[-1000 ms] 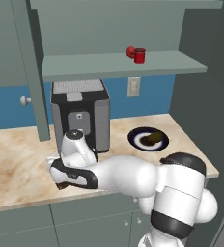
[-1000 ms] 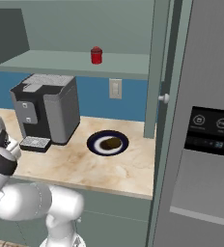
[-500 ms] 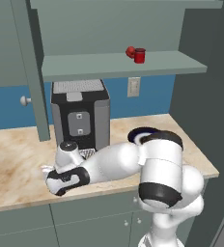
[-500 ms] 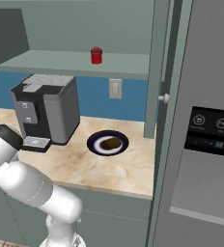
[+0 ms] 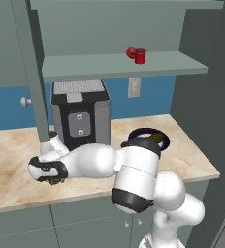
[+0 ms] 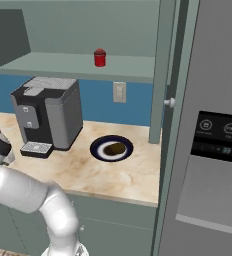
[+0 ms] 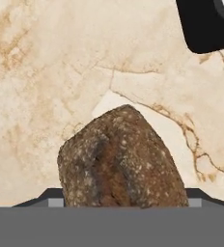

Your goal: Pick the avocado and bread from the counter and place them on the plate. Then pick the jam from the cabinet and place it next to the plate. Lastly close the cabinet door.

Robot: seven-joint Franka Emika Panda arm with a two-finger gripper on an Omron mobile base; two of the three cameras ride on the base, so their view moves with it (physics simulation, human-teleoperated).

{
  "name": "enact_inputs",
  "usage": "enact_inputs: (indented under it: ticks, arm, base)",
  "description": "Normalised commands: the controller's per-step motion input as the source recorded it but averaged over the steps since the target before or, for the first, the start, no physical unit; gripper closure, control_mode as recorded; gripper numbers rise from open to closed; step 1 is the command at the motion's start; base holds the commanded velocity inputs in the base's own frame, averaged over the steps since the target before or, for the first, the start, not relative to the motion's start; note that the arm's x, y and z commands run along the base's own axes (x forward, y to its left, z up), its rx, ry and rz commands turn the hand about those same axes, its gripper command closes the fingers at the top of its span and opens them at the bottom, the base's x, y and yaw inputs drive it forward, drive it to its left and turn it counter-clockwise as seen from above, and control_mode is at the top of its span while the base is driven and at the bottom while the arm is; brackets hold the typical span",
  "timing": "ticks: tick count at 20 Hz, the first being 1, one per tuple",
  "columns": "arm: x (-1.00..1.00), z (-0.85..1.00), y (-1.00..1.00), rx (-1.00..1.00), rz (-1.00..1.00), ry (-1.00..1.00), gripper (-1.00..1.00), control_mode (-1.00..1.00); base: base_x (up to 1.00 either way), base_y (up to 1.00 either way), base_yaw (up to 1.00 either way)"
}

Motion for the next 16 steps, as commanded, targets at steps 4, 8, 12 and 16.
enact_inputs:
  ticks: [4,8,12,16]
  arm:
    - [-0.33,0.14,-0.20,0.00,0.00,-0.01,1.00,-1.00]
    - [-0.50,0.49,-0.66,0.00,0.00,0.00,1.00,-1.00]
    - [-0.57,0.57,-0.87,0.00,0.03,0.00,1.00,-1.00]
    - [-0.53,0.44,-0.85,0.01,0.06,0.00,1.00,-1.00]
  base:
    - [0.00,0.00,0.00]
    - [0.00,0.00,0.00]
    - [0.00,0.00,0.00]
    - [0.00,0.00,0.00]
